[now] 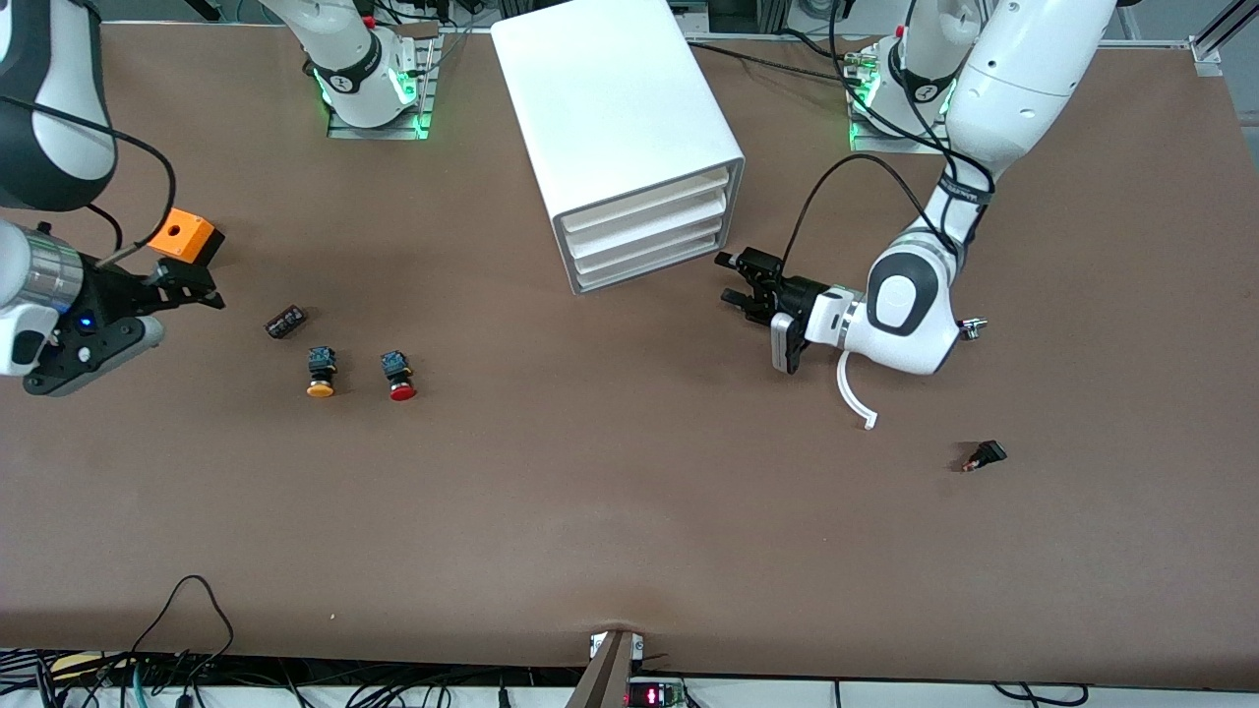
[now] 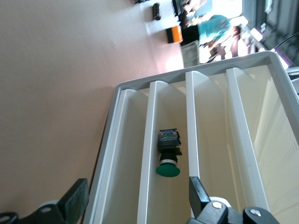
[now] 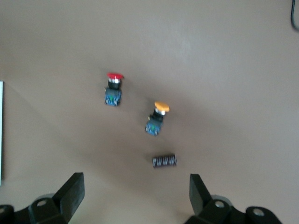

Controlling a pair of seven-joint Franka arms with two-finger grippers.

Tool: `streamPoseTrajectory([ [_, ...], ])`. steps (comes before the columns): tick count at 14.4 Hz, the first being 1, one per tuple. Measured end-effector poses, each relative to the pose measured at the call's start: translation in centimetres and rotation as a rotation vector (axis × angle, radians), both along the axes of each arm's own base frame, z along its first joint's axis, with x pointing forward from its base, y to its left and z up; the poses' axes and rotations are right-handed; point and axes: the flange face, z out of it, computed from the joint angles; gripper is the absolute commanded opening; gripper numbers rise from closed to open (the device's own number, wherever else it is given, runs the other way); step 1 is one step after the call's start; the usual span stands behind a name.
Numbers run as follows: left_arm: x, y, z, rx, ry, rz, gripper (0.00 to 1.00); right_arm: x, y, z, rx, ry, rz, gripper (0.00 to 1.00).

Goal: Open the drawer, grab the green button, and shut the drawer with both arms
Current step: 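Reach the left gripper to the cabinet's middle drawer handle, then pull the drawer open with the left gripper while the right gripper approaches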

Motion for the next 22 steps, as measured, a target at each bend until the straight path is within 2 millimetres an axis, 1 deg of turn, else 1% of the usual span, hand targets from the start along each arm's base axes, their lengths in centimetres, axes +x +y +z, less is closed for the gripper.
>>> streamPoseTrajectory([
  [2, -1.3, -0.2, -0.8, -0.018, 0.016, 0.009, 0.66, 0.5, 1.5, 0.3, 0.032, -0.033, 0.011, 1.0],
  [4, -2.5, -0.8, -1.4, -0.02, 0.041, -0.002, 0.69, 0.6, 2.6, 0.5, 0.084, -0.039, 0.001, 1.0],
  [7, -5.0, -2.4, -2.4, -0.045, 0.104, 0.017, 0.69, 0.7, 2.7, 0.4, 0.108, -0.039, -0.005, 1.0],
  [10, -6.0, -3.2, -3.0, -0.039, 0.119, 0.014, 0.69, 1.0, 2.3, -0.4, 0.112, -0.037, 0.02, 1.0],
  [12, -6.1, -3.1, -3.4, -0.016, 0.113, 0.023, 0.67, 1.5, 2.6, -0.8, 0.113, -0.053, 0.037, 1.0],
  [13, -6.3, -3.2, -3.6, -0.004, 0.109, 0.025, 0.62, 1.8, 3.2, -0.9, 0.114, -0.058, 0.048, 1.0],
  [14, -6.5, -3.6, -3.7, 0.001, 0.105, 0.022, 0.51, 2.1, 3.9, -1.0, 0.115, -0.061, 0.061, 1.0],
  [15, -6.7, -4.0, -3.7, 0.004, 0.102, 0.017, 0.35, 2.4, 4.7, -1.0, 0.116, -0.065, 0.082, 1.0],
  [17, -7.1, -4.8, -3.6, 0.0, 0.1, 0.005, 0.19, 3.1, 6.2, -1.2, 0.12, -0.077, 0.135, 1.0],
  [18, -7.5, -5.3, -3.6, -0.006, 0.1, -0.006, 0.04, 3.6, 6.9, -1.3, 0.122, -0.085, 0.16, 1.0],
  [19, -7.8, -5.7, -3.6, -0.005, 0.098, -0.014, 0.0, 4.0, 7.6, -1.4, 0.123, -0.092, 0.179, 1.0],
  [22, -8.0, -6.0, -3.8, -0.003, 0.096, -0.019, 0.0, 5.1, 9.0, -1.7, 0.124, -0.104, 0.212, 1.0],
])
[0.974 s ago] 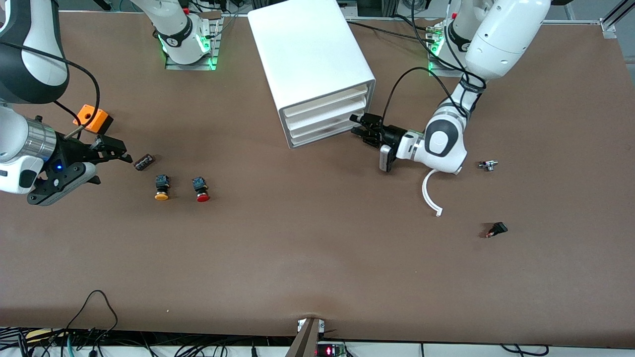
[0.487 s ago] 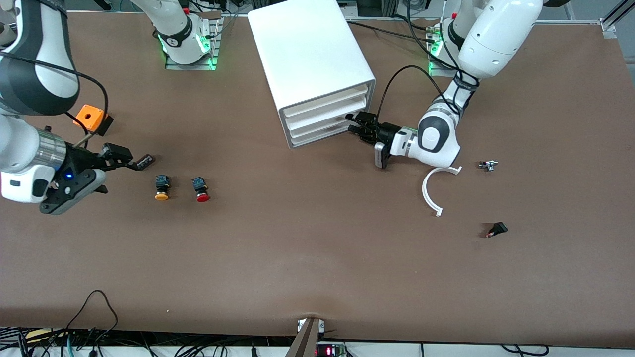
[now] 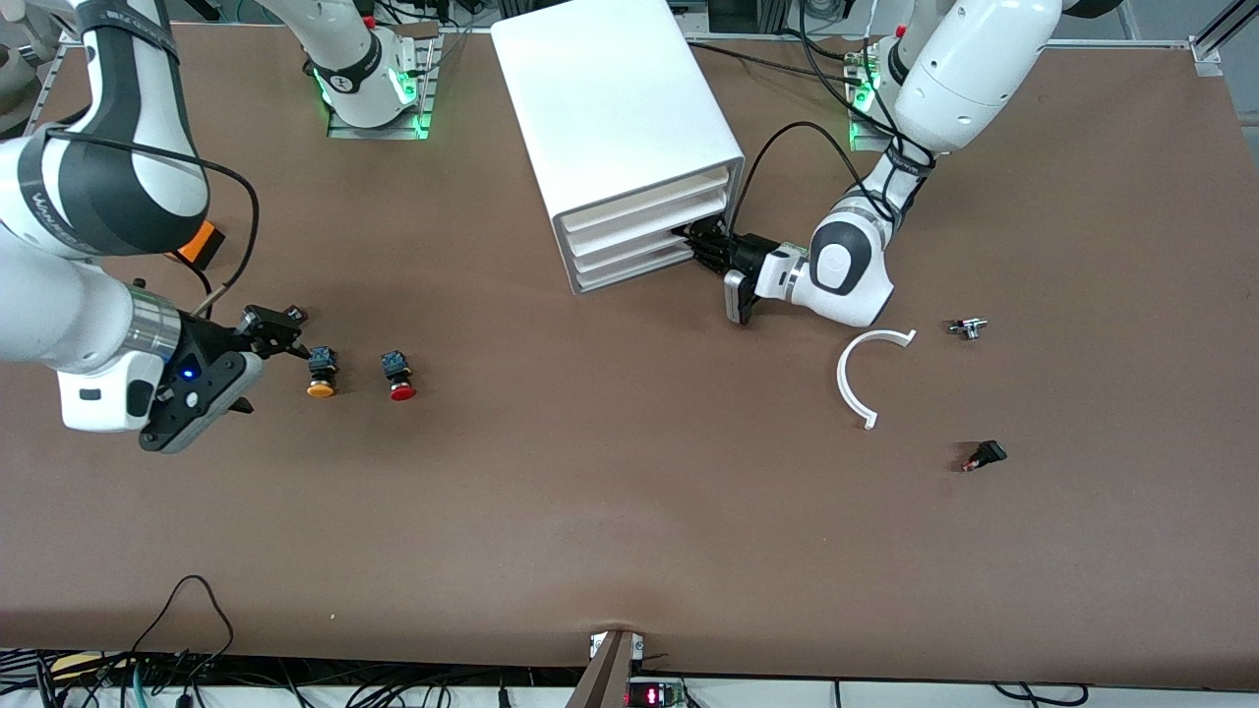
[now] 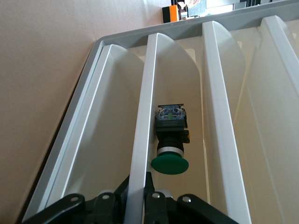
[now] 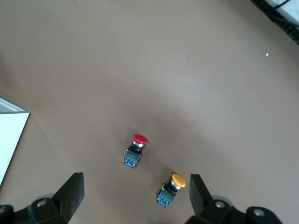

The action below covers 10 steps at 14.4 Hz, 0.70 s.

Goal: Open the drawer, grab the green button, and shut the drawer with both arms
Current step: 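Pull the drawer open with the left gripper while the right gripper approaches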

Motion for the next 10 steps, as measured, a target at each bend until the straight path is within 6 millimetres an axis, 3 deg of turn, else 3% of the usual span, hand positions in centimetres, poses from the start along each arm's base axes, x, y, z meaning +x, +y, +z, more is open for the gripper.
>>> streamPoseTrajectory([
  [4, 1.4, 0.4, 0.5, -0.002, -0.025, 0.016, 0.0, 0.4, 0.5, 0.5, 0.001, -0.018, 0.022, 1.0],
  [10, 7.6, 2.9, 0.4, 0.004, -0.098, 0.093, 0.0, 1.1, 0.4, 1.0, 0.002, -0.048, 0.076, 0.99],
])
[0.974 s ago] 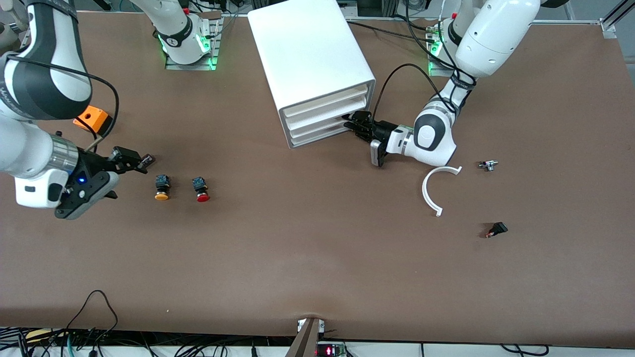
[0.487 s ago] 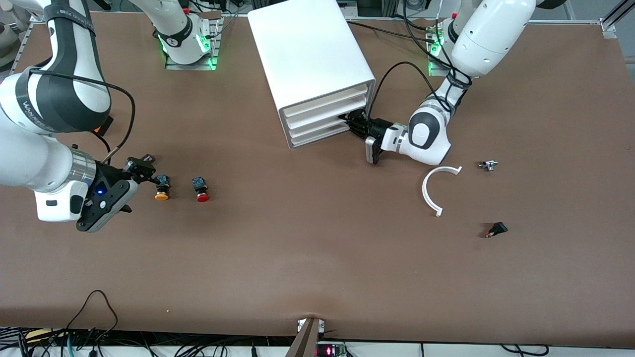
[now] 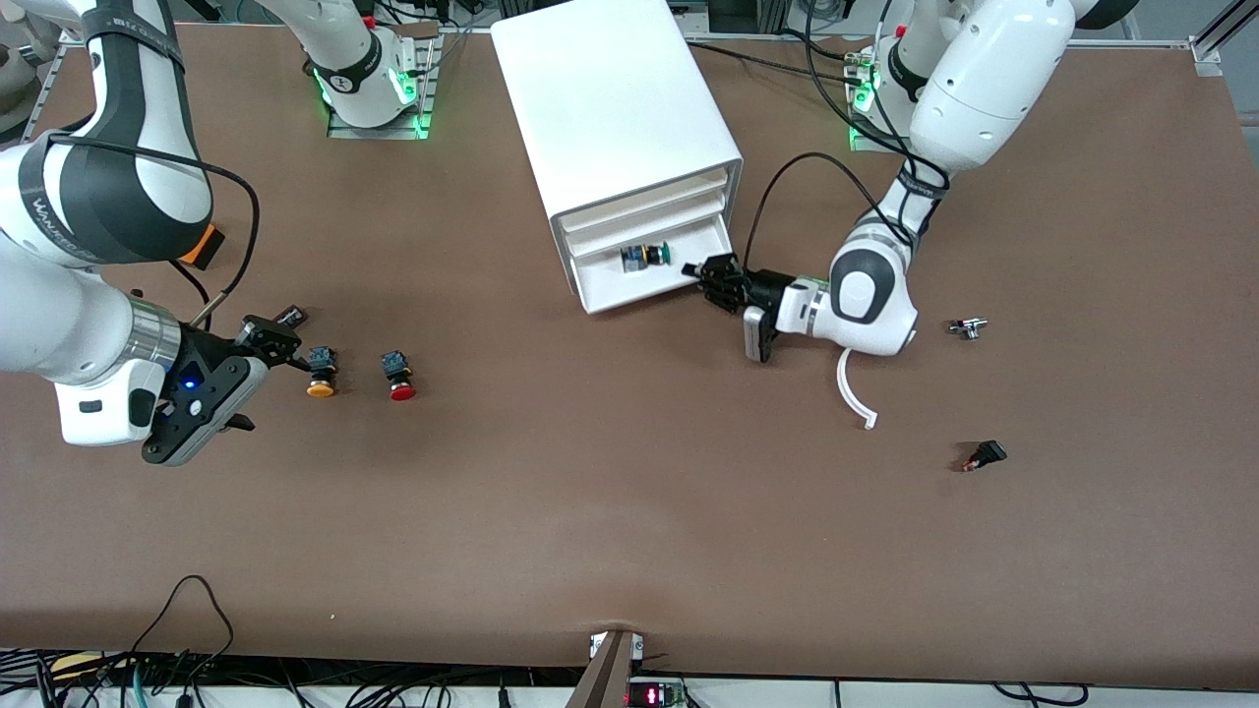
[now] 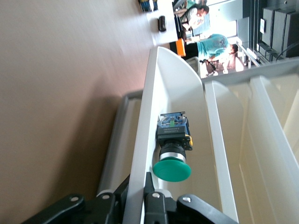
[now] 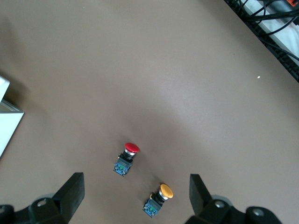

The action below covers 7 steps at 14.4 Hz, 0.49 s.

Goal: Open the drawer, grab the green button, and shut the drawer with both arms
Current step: 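Pull the drawer open with the left gripper while the right gripper approaches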

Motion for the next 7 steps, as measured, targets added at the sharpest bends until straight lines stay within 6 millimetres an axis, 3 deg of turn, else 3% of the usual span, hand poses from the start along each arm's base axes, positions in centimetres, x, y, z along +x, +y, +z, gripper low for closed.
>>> streamPoseTrajectory([
  [7, 2.6, 1.2, -0.1, 0.004, -0.032, 0.033, 0.0, 0.0, 5.3, 1.5, 0.007, -0.046, 0.098, 0.99],
])
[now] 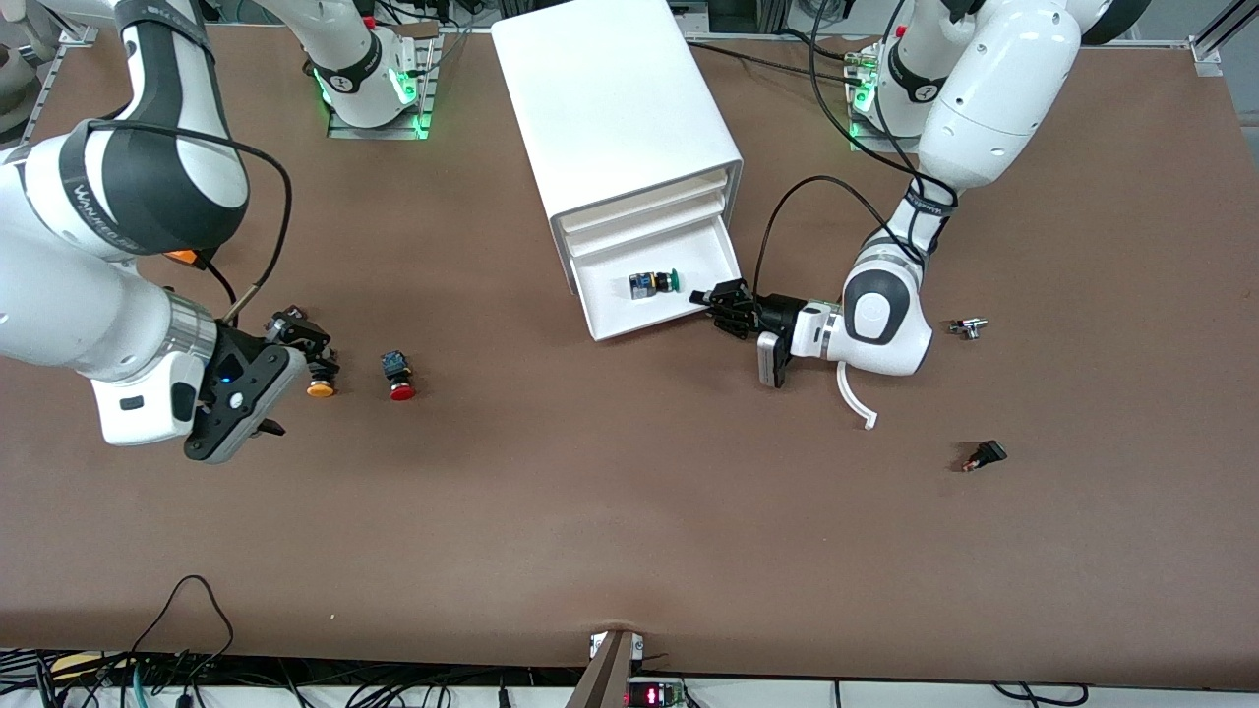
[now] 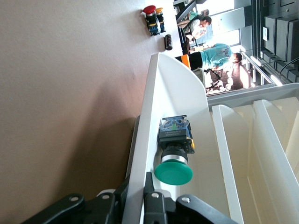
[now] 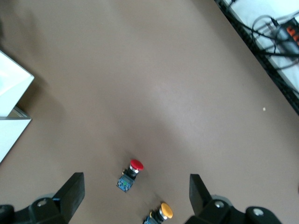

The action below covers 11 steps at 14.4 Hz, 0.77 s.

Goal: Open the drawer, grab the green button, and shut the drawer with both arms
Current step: 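Pull the drawer open with the left gripper while the right gripper approaches, then reach the right gripper into the open drawer toward the green button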

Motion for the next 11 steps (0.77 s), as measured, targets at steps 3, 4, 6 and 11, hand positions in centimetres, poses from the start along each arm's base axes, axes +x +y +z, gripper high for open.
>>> streamPoseTrajectory([
  [3, 0.6, 0.5, 0.1, 0.007, -0.01, 0.01, 0.0, -0.3, 2.4, -0.3, -0.006, -0.003, 0.049, 0.99],
  [4, 1.0, 0.9, 0.3, 0.01, -0.017, 0.017, 0.57, -0.4, 3.0, -0.4, -0.007, -0.003, 0.059, 0.99],
  [6, 1.8, 1.5, 0.3, 0.031, -0.04, 0.036, 1.0, -0.6, 4.5, -0.4, -0.007, -0.009, 0.089, 0.99],
  [11, 3.4, 2.2, 1.1, 0.072, -0.074, 0.071, 1.0, -2.7, 11.5, 0.9, 0.0, -0.042, 0.209, 1.0],
])
